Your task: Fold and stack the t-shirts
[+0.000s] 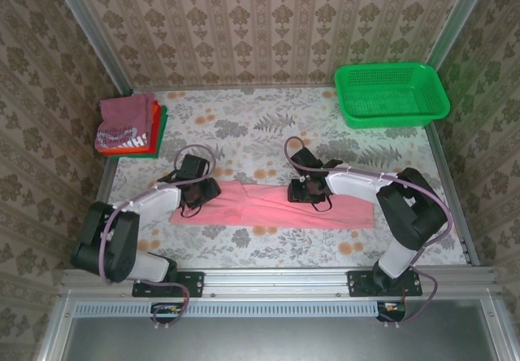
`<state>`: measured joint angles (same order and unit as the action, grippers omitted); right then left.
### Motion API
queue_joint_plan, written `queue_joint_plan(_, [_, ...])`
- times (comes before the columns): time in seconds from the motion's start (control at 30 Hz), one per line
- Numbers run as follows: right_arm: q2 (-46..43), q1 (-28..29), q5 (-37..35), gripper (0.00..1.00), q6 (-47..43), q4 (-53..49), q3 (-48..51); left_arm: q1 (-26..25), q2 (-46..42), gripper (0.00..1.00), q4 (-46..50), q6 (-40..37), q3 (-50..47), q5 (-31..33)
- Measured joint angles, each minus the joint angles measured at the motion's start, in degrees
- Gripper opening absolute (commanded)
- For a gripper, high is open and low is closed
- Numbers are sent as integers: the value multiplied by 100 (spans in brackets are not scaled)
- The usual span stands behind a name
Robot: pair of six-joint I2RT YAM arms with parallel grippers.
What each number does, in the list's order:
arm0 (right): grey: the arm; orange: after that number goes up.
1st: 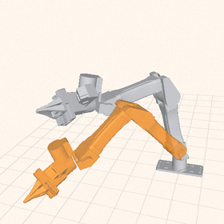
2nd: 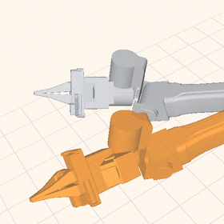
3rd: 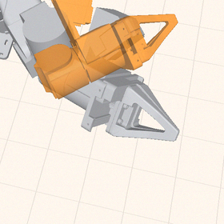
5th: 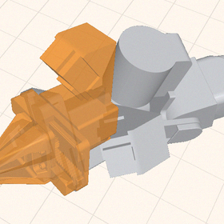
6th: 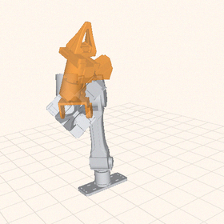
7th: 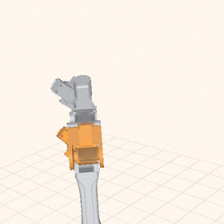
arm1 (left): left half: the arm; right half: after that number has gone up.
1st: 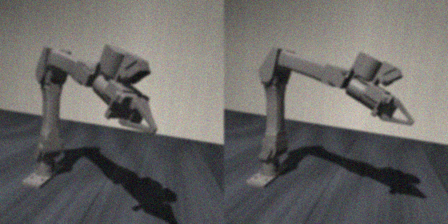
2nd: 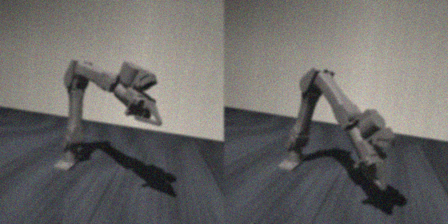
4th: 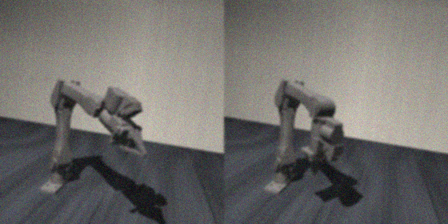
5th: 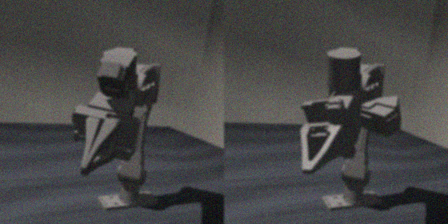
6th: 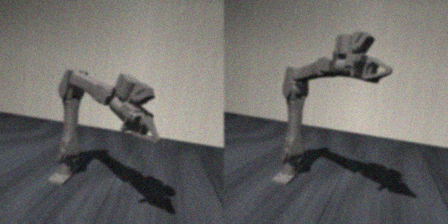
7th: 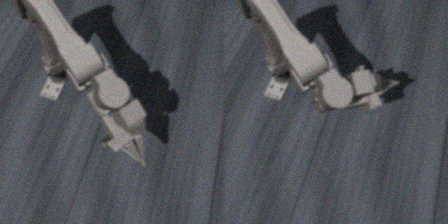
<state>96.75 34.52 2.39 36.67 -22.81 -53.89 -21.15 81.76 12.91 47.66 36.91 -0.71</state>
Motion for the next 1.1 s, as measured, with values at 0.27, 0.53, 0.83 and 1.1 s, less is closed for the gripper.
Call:
queue_joint_plan(0.27, [-37,-63,0,43,-9,195,133,527,2238,64,-380,-1019,2275,-555])
queue_joint_plan(0.53, [-98,42,173,44,-232,710,339,581,4507,71,713,-2295,5707,-1283])
queue_joint_plan(0.83, [516,863,323,45,-743,754,-350,573,6437,77,2345,-3091,9171,-1910])
queue_joint_plan(1.1, [1121,1224,584,47,-1060,555,-1252,544,7385,85,2892,-3134,10942,-2144])
